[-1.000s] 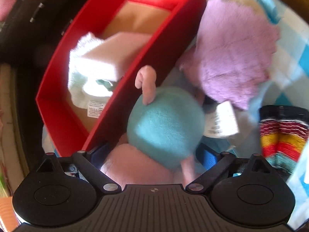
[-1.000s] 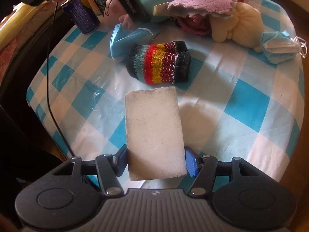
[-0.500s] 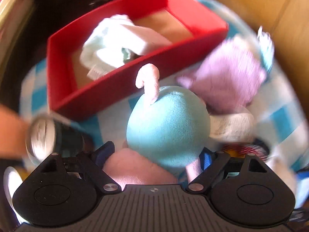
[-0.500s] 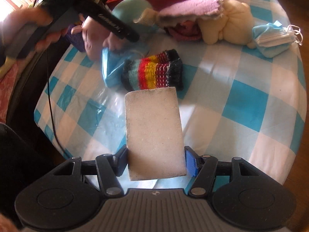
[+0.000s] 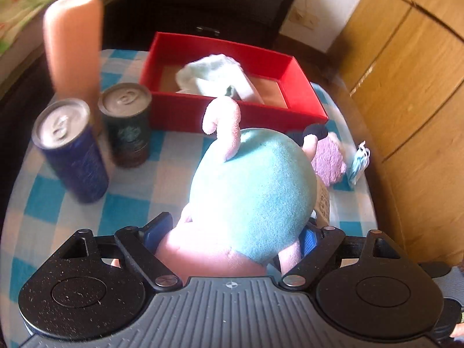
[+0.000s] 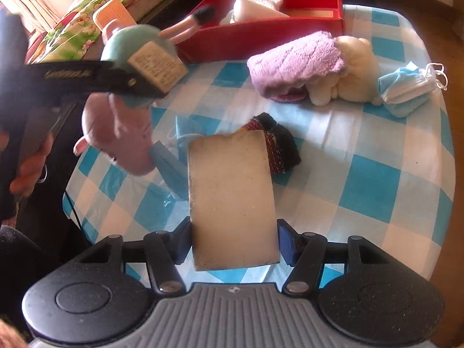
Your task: Organize soft objects
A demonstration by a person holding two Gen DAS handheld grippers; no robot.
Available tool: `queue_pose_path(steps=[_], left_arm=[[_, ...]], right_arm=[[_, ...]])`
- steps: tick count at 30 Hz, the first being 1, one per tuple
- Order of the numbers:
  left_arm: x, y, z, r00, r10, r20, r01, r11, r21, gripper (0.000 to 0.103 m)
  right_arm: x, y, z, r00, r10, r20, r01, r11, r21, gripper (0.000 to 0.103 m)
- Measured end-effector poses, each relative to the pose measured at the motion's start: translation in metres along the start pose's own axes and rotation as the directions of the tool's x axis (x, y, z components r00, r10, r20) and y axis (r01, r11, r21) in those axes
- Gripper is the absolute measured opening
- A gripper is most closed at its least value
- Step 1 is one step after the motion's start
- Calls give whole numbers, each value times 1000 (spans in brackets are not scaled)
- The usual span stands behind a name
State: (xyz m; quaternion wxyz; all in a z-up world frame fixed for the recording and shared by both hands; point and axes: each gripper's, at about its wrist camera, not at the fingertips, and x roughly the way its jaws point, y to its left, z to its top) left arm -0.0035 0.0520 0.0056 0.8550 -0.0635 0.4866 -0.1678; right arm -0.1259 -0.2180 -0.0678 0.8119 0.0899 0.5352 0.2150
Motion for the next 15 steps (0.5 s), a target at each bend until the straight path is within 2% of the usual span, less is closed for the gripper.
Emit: queue_pose_path(steps=[3, 7, 12, 15], left_arm=[[-20, 0, -4, 996, 25, 80, -24, 1000, -7, 83], [-43, -4, 1, 981, -14, 193, 19, 1000, -23, 83], [-41, -20, -2, 976, -4, 216, 9, 1000, -22, 83], [-36, -33, -8, 974, 22, 223, -22, 1000, -5, 83]], right_arm=[[-4, 4, 3, 1000, 1, 31, -1, 1000, 7, 37], [-13, 8, 11, 997, 5, 79, -7, 1000, 16, 37], [-24, 12, 20, 989, -12, 148, 7, 1000, 30, 37], [-30, 14, 23, 981, -37, 190, 31, 999, 38, 37]])
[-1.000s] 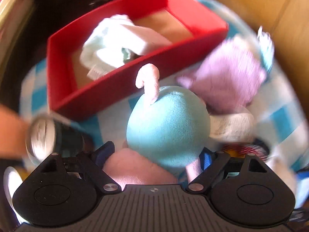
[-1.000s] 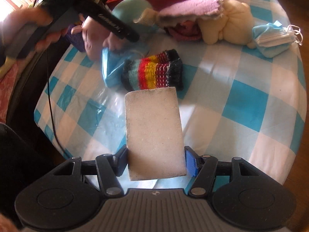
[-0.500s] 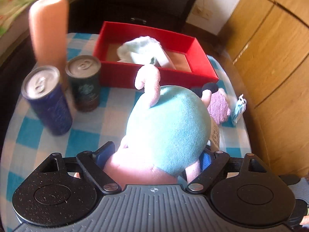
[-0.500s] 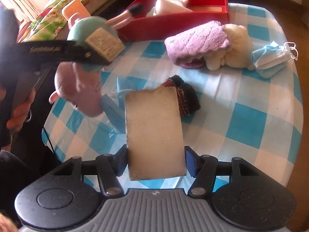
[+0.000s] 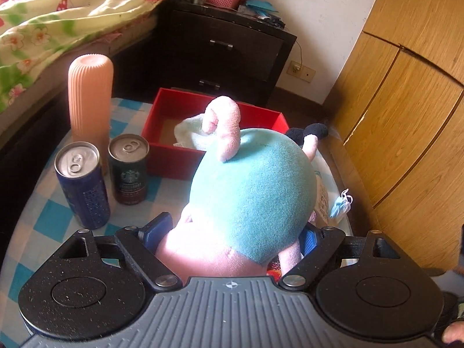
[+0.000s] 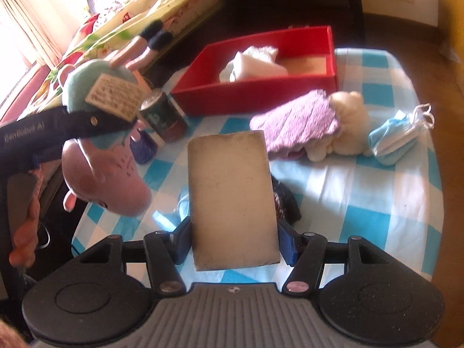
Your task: Organize soft objects
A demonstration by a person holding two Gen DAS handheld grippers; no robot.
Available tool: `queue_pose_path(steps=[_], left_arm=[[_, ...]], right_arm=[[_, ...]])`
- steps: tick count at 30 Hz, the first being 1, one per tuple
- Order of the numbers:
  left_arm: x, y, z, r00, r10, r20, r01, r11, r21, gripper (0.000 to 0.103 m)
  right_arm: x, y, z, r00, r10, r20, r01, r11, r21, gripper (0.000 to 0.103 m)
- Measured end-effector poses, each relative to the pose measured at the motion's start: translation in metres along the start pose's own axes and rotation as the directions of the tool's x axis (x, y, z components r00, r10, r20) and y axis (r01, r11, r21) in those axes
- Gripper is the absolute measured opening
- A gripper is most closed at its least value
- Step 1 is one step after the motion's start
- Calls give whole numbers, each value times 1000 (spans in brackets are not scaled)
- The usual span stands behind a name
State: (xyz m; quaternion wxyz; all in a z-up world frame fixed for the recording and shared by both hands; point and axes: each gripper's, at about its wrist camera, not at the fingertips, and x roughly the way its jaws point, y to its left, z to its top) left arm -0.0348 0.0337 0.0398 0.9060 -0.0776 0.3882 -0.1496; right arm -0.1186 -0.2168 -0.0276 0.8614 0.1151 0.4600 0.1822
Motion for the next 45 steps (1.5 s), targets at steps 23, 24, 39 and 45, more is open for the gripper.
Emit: queue_pose_path(steps=[23, 24, 39, 45], left_arm=[[-10, -39, 15, 968, 163, 189, -176, 983, 54, 83], [-11, -40, 16, 966, 170, 196, -184, 981, 56, 83], [-19, -50, 25, 936, 217, 276, -241, 969, 56, 84], [-18, -51, 30, 931, 222, 290, -245, 968, 46, 84]], right_arm=[[-48, 28, 32, 919, -169, 355, 198, 979, -45, 37], [-49, 28, 32, 917, -171, 362, 199, 979, -42, 37], [-62, 41, 41, 854, -197, 481, 258, 964, -63, 37], [-60, 43, 47, 846, -198, 494, 259, 964, -58, 37]])
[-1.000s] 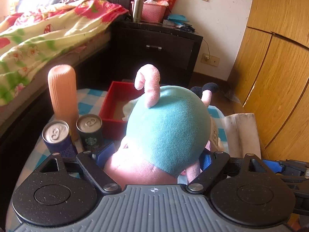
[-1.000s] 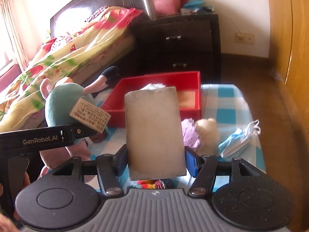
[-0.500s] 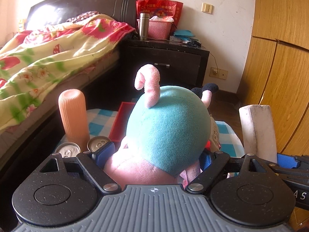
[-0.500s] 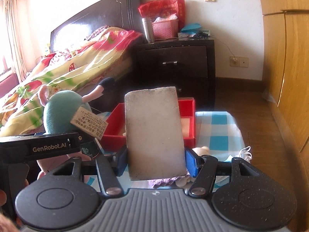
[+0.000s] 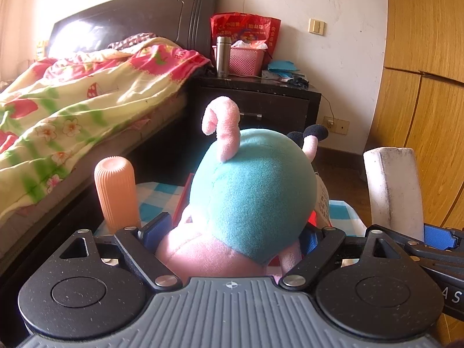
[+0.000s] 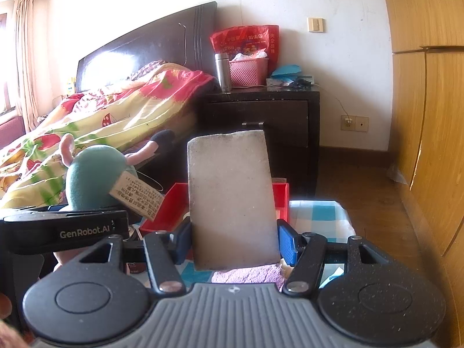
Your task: Organize soft objects
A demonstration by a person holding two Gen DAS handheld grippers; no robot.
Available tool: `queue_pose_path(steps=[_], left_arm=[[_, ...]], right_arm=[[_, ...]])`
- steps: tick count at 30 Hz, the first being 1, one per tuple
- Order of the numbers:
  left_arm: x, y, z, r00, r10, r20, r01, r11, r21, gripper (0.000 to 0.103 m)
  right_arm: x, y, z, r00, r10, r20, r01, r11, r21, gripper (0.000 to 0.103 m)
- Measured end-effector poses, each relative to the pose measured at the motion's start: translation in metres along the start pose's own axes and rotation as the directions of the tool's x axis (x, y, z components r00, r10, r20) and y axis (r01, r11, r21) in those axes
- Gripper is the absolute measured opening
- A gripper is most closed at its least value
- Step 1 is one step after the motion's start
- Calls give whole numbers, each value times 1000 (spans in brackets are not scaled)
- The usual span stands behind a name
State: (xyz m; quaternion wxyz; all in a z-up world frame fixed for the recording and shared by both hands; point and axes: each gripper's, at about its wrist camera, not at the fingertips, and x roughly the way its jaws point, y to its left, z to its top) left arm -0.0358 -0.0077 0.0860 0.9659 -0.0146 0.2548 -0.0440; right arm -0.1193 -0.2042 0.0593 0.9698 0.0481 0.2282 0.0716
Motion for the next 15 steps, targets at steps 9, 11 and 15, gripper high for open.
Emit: queue_pose_path(steps=[9, 11, 15], left_arm=[[-1, -4, 8, 998, 30, 59, -31, 999, 18, 79], [-1, -3, 13, 997, 26, 71, -27, 1000, 11, 79], [12, -2, 12, 1000, 19, 20, -20, 1000, 15, 76]], right_arm=[[4, 0, 9, 999, -7, 45, 6, 1000, 9, 37], [5, -1, 11, 999, -7, 49, 6, 1000, 12, 37], [9, -1, 13, 999, -9, 51, 8, 1000, 7, 37]])
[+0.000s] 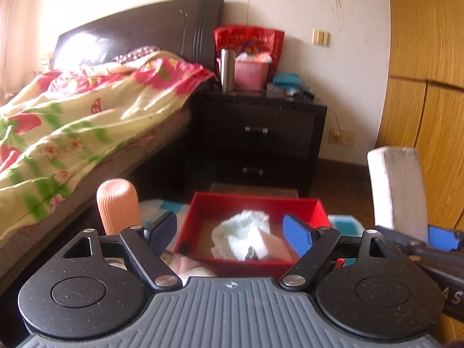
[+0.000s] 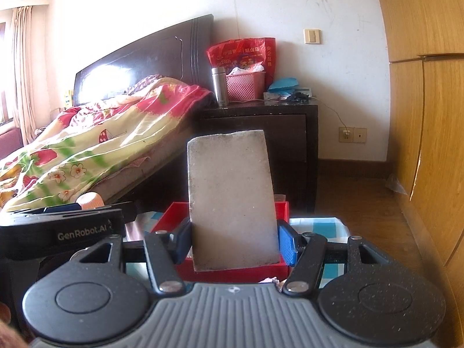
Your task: Organize soft objects
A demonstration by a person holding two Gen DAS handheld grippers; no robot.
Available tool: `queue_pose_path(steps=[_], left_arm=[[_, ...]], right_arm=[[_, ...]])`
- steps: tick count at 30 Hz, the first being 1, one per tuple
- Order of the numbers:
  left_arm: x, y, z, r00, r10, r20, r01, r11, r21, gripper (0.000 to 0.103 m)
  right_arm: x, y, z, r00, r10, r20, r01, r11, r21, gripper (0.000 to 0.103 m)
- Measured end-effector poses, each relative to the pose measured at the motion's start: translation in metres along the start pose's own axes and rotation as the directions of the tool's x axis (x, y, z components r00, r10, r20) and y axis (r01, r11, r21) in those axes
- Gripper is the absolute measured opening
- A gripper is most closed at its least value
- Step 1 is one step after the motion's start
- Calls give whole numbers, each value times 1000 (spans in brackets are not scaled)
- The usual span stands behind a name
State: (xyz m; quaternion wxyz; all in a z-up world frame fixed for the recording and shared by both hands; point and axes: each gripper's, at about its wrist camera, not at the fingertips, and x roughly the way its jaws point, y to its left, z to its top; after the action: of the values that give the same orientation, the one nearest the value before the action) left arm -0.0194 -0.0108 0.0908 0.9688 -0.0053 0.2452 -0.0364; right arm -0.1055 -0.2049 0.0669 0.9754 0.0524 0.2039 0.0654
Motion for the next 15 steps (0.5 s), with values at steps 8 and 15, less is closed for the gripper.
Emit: queue_pose_path(steps=[8, 15], left_arm=[[16, 58, -46, 929, -192, -316, 137, 972, -190, 84], [37, 104, -74, 900, -17, -435, -103, 962, -252, 86]], right_arm=[[3, -11, -10, 998, 23, -55, -23, 1000, 0, 37], [8, -17, -27, 989, 62, -138, -65, 998, -13, 37]])
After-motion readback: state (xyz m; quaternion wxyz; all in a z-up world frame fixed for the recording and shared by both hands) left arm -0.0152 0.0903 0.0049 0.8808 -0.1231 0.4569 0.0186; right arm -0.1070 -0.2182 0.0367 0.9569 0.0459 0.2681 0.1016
